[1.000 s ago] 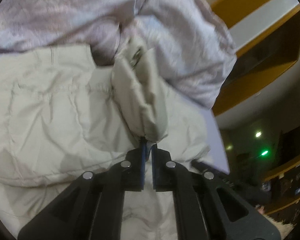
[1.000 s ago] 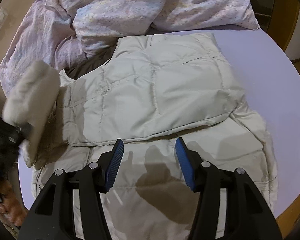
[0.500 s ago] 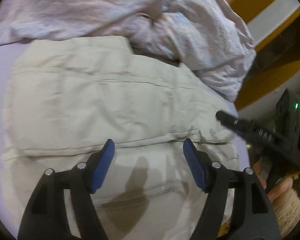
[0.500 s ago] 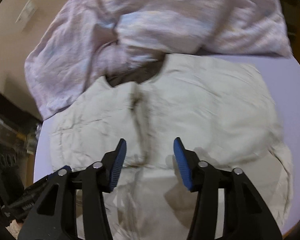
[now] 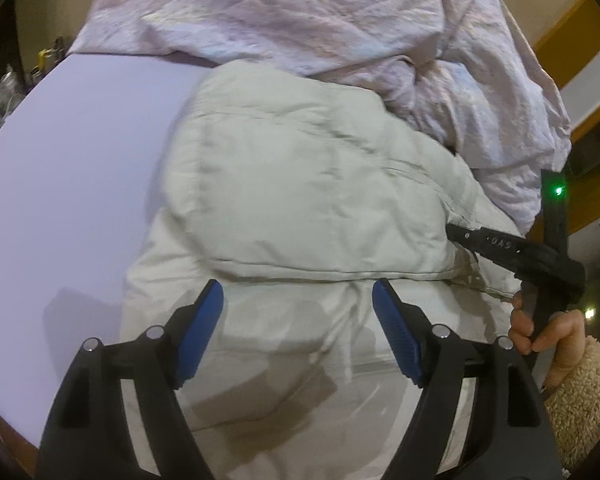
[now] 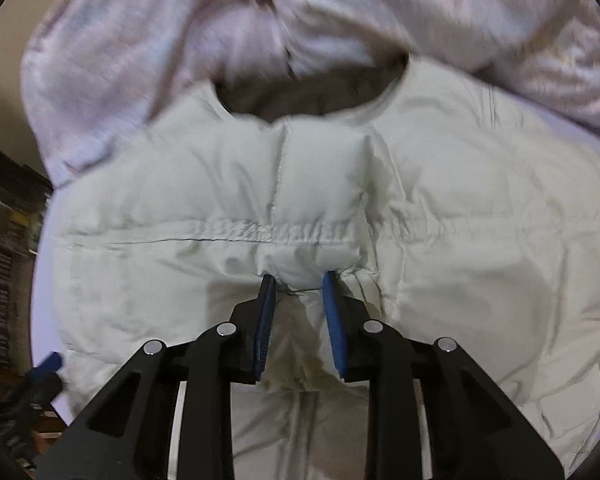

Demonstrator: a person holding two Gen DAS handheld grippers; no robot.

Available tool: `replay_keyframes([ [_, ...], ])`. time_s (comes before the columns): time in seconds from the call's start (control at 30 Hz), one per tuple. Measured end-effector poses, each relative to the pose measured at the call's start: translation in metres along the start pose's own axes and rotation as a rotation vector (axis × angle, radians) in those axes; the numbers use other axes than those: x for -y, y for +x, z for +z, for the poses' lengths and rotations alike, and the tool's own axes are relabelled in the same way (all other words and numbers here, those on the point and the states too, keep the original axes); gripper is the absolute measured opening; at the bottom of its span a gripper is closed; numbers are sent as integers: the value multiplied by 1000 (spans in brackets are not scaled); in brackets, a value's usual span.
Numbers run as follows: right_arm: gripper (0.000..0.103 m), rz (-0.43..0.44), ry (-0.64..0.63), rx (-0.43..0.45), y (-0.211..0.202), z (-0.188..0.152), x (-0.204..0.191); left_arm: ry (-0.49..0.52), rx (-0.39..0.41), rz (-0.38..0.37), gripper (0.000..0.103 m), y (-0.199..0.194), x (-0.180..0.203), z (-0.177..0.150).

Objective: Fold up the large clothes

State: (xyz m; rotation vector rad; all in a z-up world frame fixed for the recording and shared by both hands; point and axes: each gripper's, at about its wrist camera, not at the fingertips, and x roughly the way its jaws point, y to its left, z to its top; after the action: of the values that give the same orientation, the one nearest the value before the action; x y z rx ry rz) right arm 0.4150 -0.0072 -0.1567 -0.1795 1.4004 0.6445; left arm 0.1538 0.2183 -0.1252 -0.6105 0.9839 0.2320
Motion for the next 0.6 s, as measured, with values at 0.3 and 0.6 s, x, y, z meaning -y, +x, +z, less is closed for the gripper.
replay_keyframes([
  [0.3,37,115,87,-53,-11,5,19,-54,-22,30,82,-14,-36,-12],
  [0.6,69,162,263,14,-96,-45,130,-139,-55,52,82,-34,-82,-42],
])
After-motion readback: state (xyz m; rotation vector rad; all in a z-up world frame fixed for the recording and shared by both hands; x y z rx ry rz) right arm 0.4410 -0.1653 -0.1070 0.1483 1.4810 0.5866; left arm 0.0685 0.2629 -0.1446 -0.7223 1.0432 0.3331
